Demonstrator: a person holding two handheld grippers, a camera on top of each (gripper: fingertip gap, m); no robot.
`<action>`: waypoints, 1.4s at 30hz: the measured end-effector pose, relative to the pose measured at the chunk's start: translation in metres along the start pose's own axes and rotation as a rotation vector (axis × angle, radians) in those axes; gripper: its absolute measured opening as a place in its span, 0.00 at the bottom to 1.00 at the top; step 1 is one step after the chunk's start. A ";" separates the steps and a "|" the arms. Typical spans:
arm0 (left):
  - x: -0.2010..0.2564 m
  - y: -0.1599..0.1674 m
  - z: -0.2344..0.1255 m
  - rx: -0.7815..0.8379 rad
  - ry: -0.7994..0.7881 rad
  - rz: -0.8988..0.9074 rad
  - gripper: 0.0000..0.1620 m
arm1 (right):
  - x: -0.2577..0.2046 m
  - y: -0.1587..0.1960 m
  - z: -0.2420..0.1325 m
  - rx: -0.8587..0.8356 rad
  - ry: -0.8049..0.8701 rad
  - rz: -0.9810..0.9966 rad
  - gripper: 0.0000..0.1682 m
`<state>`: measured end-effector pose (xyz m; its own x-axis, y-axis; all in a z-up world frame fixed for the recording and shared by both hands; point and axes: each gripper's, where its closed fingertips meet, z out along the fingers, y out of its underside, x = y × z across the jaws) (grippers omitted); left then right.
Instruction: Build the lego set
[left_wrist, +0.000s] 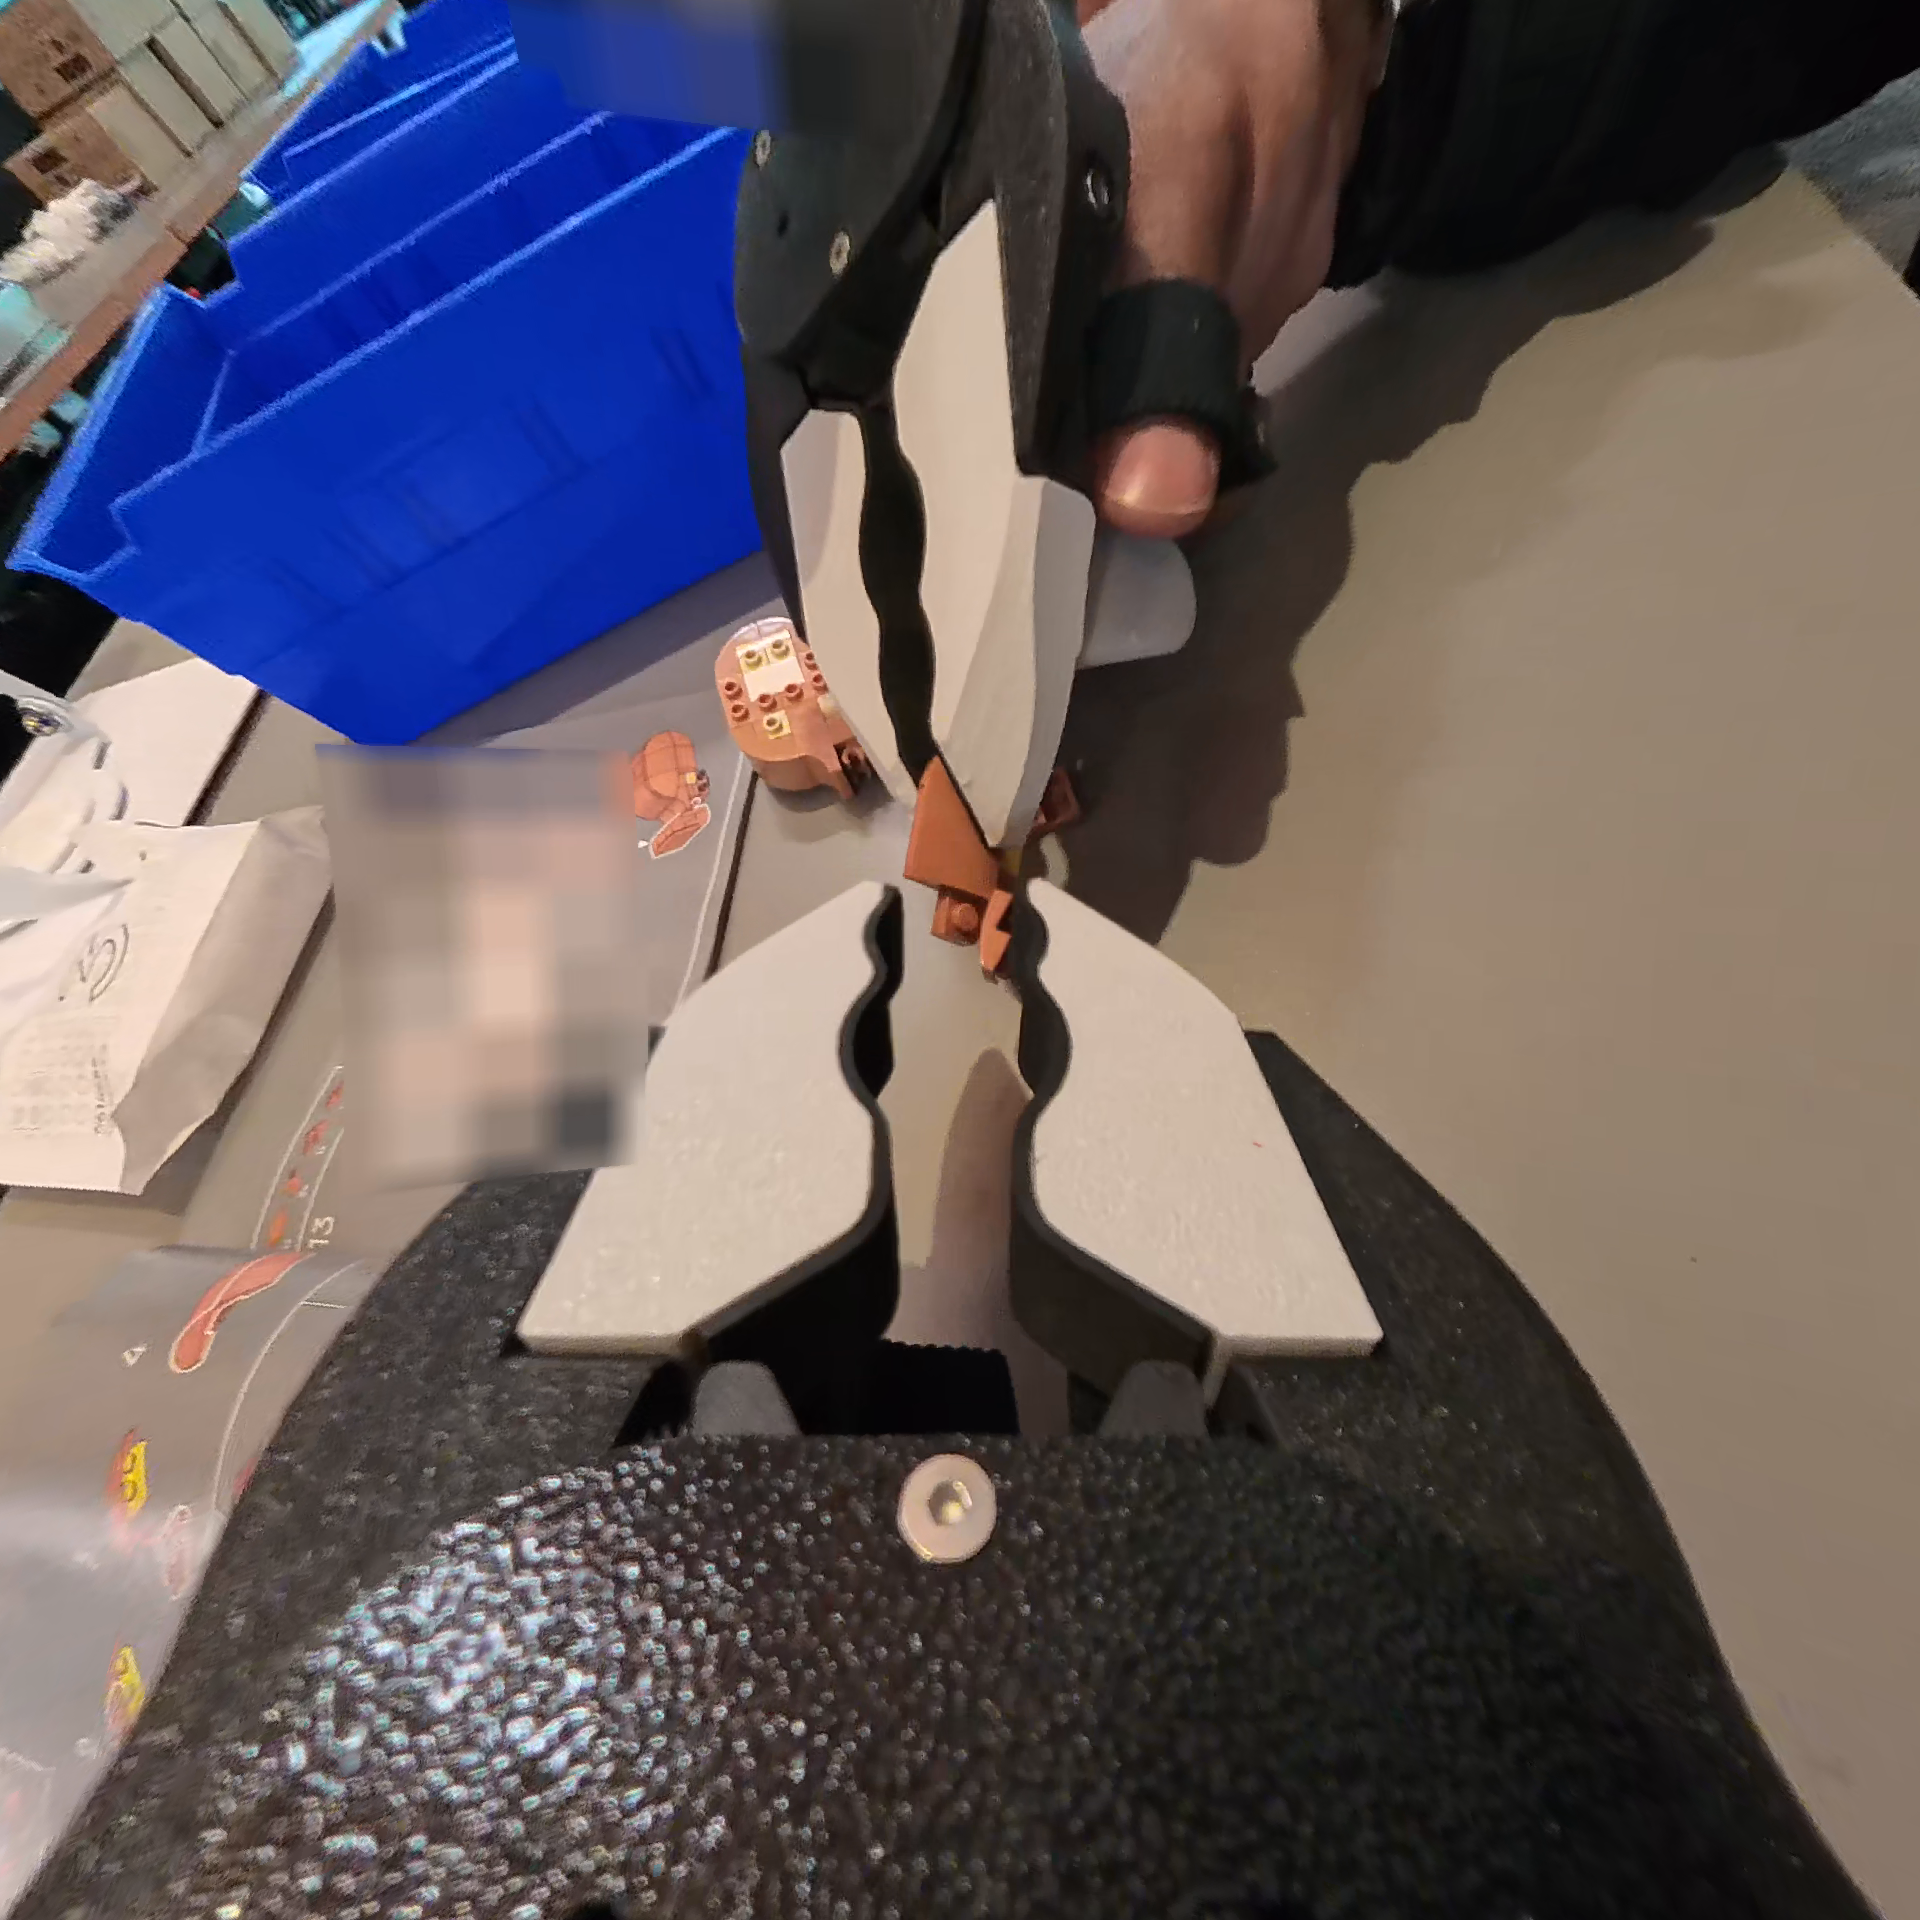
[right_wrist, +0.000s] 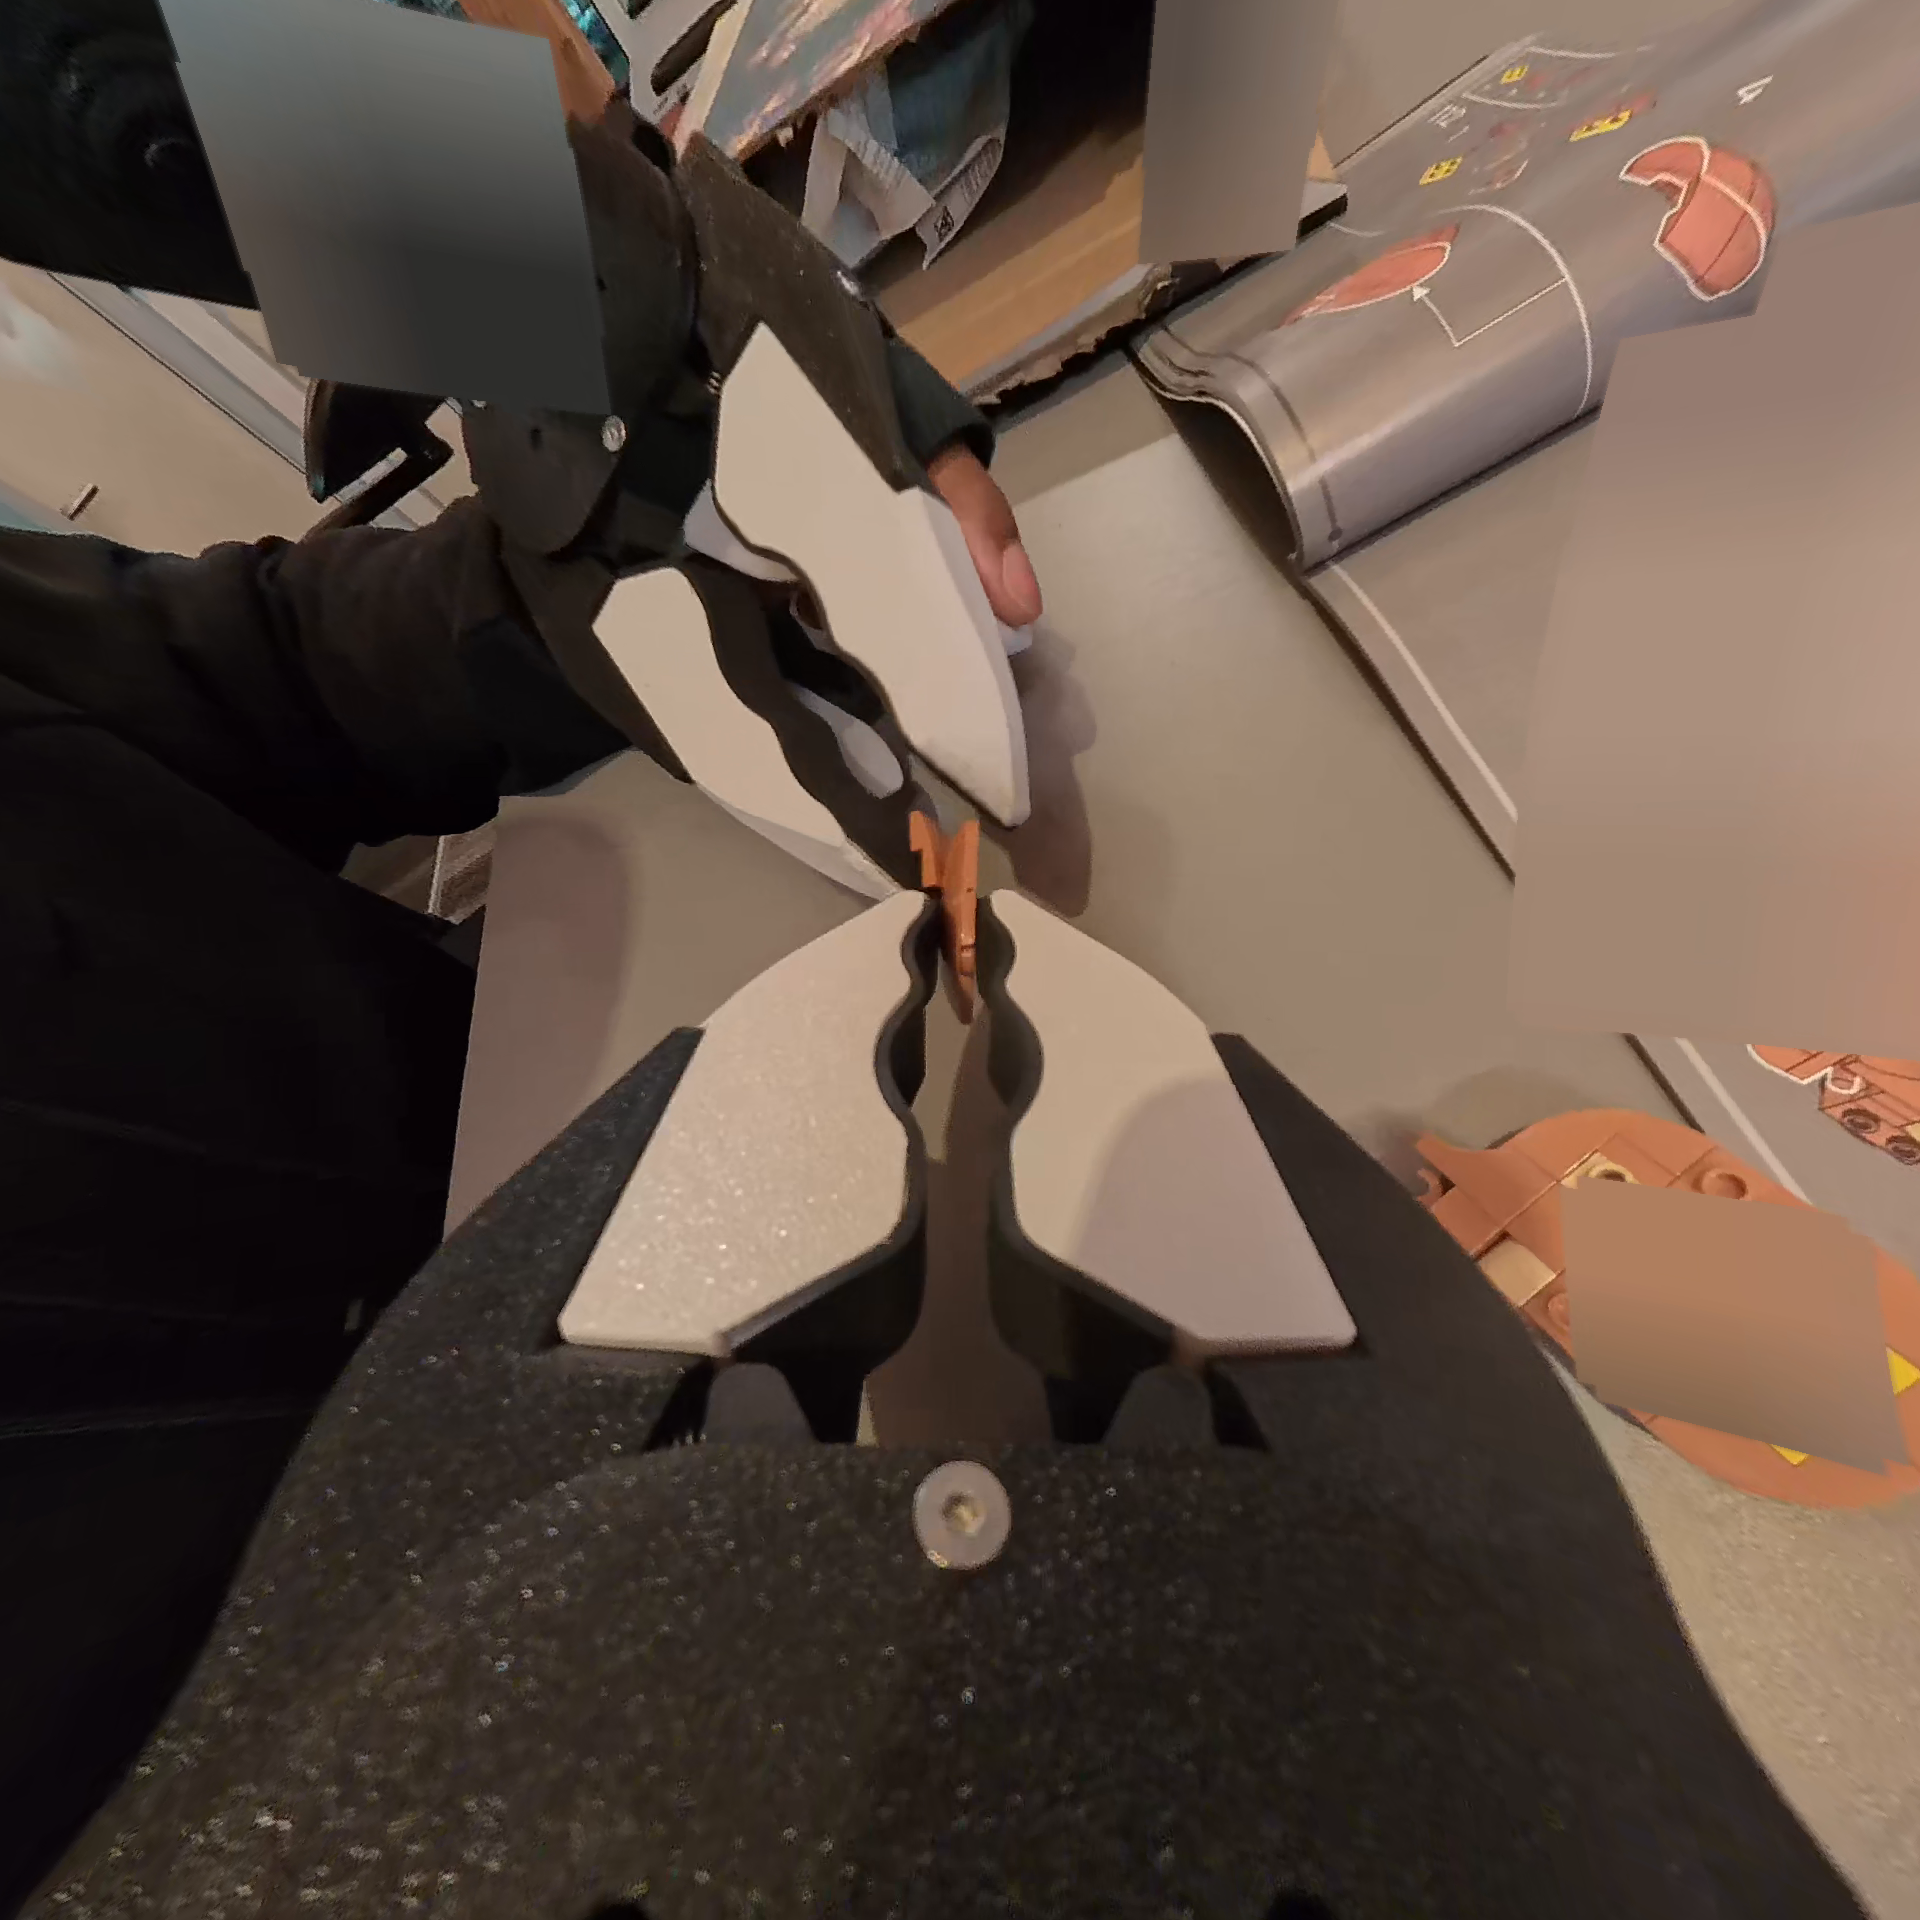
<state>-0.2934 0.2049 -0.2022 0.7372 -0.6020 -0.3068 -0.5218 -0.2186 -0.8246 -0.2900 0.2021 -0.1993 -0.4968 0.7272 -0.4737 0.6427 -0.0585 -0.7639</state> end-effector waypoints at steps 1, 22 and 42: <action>0.002 0.002 0.001 -0.014 0.010 0.002 0.10 | 0.001 0.001 0.001 -0.006 0.005 -0.001 0.04; -0.009 -0.018 -0.016 0.106 -0.084 0.023 0.02 | -0.001 0.004 0.002 -0.013 -0.030 0.036 0.04; -0.013 -0.028 -0.025 0.140 -0.233 0.252 0.02 | -0.010 -0.016 -0.005 0.134 -0.177 0.222 0.04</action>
<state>-0.2987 0.1996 -0.1630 0.6792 -0.4294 -0.5953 -0.6477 0.0310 -0.7613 -0.2922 0.1989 -0.1803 -0.4541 0.5568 -0.6955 0.6700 -0.3011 -0.6785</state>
